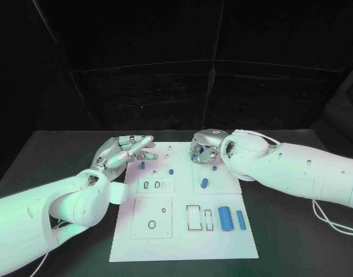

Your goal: Assemble the parts on the task board

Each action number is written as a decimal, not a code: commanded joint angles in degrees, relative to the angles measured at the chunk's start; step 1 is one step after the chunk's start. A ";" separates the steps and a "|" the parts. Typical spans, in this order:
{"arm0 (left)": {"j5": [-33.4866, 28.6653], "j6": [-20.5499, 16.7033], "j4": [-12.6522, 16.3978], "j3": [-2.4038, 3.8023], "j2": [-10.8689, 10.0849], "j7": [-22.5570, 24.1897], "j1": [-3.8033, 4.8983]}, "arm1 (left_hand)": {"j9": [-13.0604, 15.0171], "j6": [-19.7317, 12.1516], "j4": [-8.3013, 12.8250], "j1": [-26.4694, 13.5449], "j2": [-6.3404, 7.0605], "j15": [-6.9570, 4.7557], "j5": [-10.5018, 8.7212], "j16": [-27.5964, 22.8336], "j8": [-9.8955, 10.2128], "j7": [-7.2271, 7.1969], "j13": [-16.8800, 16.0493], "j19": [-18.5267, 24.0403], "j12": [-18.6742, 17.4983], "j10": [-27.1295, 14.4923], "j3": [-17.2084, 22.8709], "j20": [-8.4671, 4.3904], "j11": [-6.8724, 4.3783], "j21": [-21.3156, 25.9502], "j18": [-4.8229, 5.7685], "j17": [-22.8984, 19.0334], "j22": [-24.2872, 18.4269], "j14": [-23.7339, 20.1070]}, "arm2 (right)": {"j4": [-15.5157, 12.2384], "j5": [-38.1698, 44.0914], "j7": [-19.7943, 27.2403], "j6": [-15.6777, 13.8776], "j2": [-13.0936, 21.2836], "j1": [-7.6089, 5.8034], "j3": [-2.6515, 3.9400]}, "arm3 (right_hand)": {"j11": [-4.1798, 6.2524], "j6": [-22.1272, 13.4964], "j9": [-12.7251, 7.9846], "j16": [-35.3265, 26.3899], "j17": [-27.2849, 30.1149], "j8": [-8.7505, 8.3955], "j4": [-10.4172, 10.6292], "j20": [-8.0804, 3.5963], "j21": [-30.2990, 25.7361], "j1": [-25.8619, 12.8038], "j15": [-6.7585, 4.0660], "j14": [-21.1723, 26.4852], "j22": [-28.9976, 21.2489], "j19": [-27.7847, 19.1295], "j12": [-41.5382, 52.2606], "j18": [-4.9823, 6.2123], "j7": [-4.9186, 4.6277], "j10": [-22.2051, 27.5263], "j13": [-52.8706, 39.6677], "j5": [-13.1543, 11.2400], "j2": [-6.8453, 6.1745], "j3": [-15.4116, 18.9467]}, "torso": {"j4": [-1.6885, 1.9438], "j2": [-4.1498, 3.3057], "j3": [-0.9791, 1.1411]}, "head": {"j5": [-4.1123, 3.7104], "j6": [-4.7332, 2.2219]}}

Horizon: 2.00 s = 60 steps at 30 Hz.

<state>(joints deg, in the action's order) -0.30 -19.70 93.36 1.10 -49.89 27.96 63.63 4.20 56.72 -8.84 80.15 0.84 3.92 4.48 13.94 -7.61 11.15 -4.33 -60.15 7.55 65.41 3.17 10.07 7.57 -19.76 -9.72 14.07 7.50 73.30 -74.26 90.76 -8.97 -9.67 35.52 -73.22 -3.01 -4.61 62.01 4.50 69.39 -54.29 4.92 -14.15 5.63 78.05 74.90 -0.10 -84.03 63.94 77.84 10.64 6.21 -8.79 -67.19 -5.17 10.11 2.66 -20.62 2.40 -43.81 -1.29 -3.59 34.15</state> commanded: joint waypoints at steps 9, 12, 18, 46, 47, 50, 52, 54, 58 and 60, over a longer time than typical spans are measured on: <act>0.03 1.01 0.17 0.07 -0.14 0.12 0.10 | -0.01 0.44 0.04 -0.31 -0.12 0.00 0.04 -0.32 0.17 0.09 -0.06 0.07 -0.30 0.38 -0.23 0.20 -0.13 0.30 -0.76 0.12 -0.11 -0.43 | -0.38 -0.10 0.29 -10.57 -1.03 -0.12 0.09 | 0.34 0.66 0.04 0.34 -0.03 0.15 0.17 -0.26 0.45 0.34 -0.55 -1.11 0.40 0.35 0.34 -1.05 0.07 -0.83 -0.14 0.26 -0.29 -0.73 | 0.28 -0.11 -0.10 | 0.15 -0.64; 0.03 1.09 0.17 0.07 -0.12 0.15 0.10 | -0.02 0.43 0.07 -0.27 -0.15 0.00 0.04 -0.33 0.18 0.09 -0.06 0.07 -0.32 0.37 -0.22 0.20 -0.13 0.31 -0.77 0.15 -0.12 -0.44 | 0.84 -0.34 0.49 -12.03 -2.15 -0.12 0.10 | 0.34 0.67 0.03 0.38 -0.03 0.10 0.18 -0.27 0.48 0.33 -0.55 -1.11 0.41 0.33 0.33 -1.05 0.06 -0.83 -0.16 0.46 -0.39 -0.86 | 0.36 -0.13 -0.17 | 0.29 -0.82; 0.03 1.20 0.23 0.07 -0.16 0.18 0.10 | -0.02 0.43 0.07 -0.27 -0.15 0.00 0.04 -0.33 0.18 0.09 -0.06 0.07 -0.32 0.37 -0.22 0.20 -0.13 0.31 -0.77 0.15 -0.12 -0.44 | 3.82 -0.83 1.17 -13.21 -4.88 -0.13 0.11 | 0.27 0.56 -0.02 0.49 -0.06 -0.09 0.19 -0.26 0.59 0.25 -0.53 -1.09 0.52 0.30 0.23 -1.07 -0.01 -0.68 -0.17 0.67 -0.75 -1.15 | 0.50 -0.32 -0.17 | 0.52 -1.37; 0.03 1.25 0.74 0.08 -0.34 0.14 0.31 | -0.02 0.43 0.07 -0.27 -0.15 0.00 0.04 -0.33 0.18 0.09 -0.06 0.07 -0.32 0.37 -0.22 0.20 -0.13 0.31 -0.77 0.15 -0.12 -0.44 | 10.18 -1.31 2.00 -11.45 -11.03 -0.15 0.14 | 0.09 0.31 -0.12 0.59 0.10 -0.47 0.39 -0.17 0.76 0.07 -0.39 -1.00 0.63 0.17 0.02 -1.07 -0.19 -0.33 -0.18 1.27 -1.15 -1.90 | 1.15 -1.44 -0.57 | 0.32 -1.59; 0.03 1.25 0.73 0.08 -0.33 0.13 0.31 | -0.02 0.43 0.07 -0.27 -0.15 0.00 0.04 -0.33 0.18 0.09 -0.06 0.07 -0.32 0.37 -0.22 0.20 -0.13 0.31 -0.77 0.15 -0.12 -0.44 | 10.37 -1.31 1.98 -11.46 -11.15 -0.15 0.14 | 0.07 0.27 -0.13 0.60 0.12 -0.51 0.40 -0.15 0.77 0.04 -0.37 -0.99 0.62 0.14 -0.01 -1.07 -0.20 -0.29 -0.18 1.29 -1.23 -1.95 | 1.16 -1.43 -0.58 | 0.33 -1.58; 0.03 1.26 0.71 0.08 -0.31 0.11 0.32 | -0.03 0.39 0.14 -0.18 -0.21 0.01 0.03 -0.39 0.24 0.12 -0.05 0.07 -0.43 0.32 -0.21 0.21 -0.10 0.35 -0.77 0.29 -0.15 -0.48 | 10.86 -1.30 1.84 -11.48 -11.48 -0.15 0.15 | 0.04 0.20 -0.15 0.58 0.19 -0.58 0.45 -0.13 0.78 -0.05 -0.35 -0.97 0.62 0.11 -0.05 -1.07 -0.24 -0.21 -0.18 1.29 -1.36 -2.00 | 1.15 -1.45 -0.62 | 0.32 -1.63; 0.03 1.27 0.68 0.08 -0.30 0.09 0.32 | -0.03 0.39 0.14 -0.18 -0.21 0.01 0.03 -0.39 0.24 0.12 -0.05 0.07 -0.43 0.32 -0.21 0.21 -0.10 0.35 -0.77 0.29 -0.15 -0.48 | 11.17 -1.07 1.62 -11.57 -11.68 -0.15 0.15 | 0.00 0.14 -0.17 0.61 0.19 -0.64 0.51 -0.11 0.78 -0.14 -0.32 -0.96 0.59 0.07 -0.09 -1.06 -0.27 -0.13 -0.18 1.26 -1.46 -2.06 | 1.11 -1.45 -0.61 | 0.40 -1.60; 0.03 1.29 0.67 0.08 -0.30 0.07 0.33 | -0.03 0.39 0.14 -0.18 -0.21 0.01 0.03 -0.39 0.24 0.12 -0.05 0.07 -0.43 0.32 -0.21 0.21 -0.10 0.35 -0.77 0.29 -0.15 -0.48 | 11.48 -0.57 1.34 -11.46 -11.89 -0.15 0.15 | -0.06 -0.05 -0.21 0.55 0.36 -0.79 0.60 -0.05 0.79 -0.25 -0.25 -0.90 0.55 -0.01 -0.22 -1.05 -0.34 0.09 -0.15 1.16 -1.65 -2.20 | 1.10 -1.49 -0.59 | 0.43 -1.62; 0.03 1.35 0.65 0.08 -0.26 0.05 0.33 | -0.03 0.39 0.14 -0.18 -0.21 0.01 0.03 -0.39 0.24 0.12 -0.05 0.07 -0.43 0.32 -0.21 0.21 -0.10 0.35 -0.77 0.29 -0.15 -0.48 | 11.95 -0.12 0.70 -10.24 -12.24 -0.16 0.15 | -0.30 -0.61 -0.34 0.49 0.65 -1.11 0.89 0.13 0.77 -0.59 -0.05 -0.77 0.40 -0.27 -0.63 -1.01 -0.54 0.80 -0.03 0.73 -2.20 -2.55 | 1.13 -1.47 -0.64 | 0.39 -1.59; 0.03 1.37 0.64 0.08 -0.26 0.04 0.33 | -0.03 0.39 0.14 -0.18 -0.21 0.01 0.03 -0.39 0.24 0.12 -0.05 0.07 -0.43 0.32 -0.21 0.21 -0.10 0.35 -0.77 0.29 -0.15 -0.48 | 12.07 0.06 0.49 -9.45 -12.36 -0.16 0.15 | -0.44 -0.89 -0.39 0.42 0.86 -1.20 1.06 0.22 0.74 -0.81 0.05 -0.71 0.30 -0.39 -0.89 -0.99 -0.63 1.24 0.08 0.42 -2.49 -2.62 | 1.14 -1.46 -0.66 | 0.37 -1.56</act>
<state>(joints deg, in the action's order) -0.33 -19.13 93.90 1.11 -50.21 27.84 63.86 4.19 56.72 -8.84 80.15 0.85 3.91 4.48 13.94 -7.61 11.15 -4.31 -60.15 7.32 65.41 3.17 10.08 7.58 -19.76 -9.70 14.31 7.40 73.30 -62.33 89.88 -7.68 -20.68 23.26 -73.28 -2.88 -5.06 61.36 4.18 69.77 -53.48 3.94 -13.27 5.73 78.52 73.90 -0.10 -84.03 64.28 77.74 9.92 6.22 -9.44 -66.25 -5.22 10.87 0.73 -23.09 3.55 -45.29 -1.91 -3.18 32.53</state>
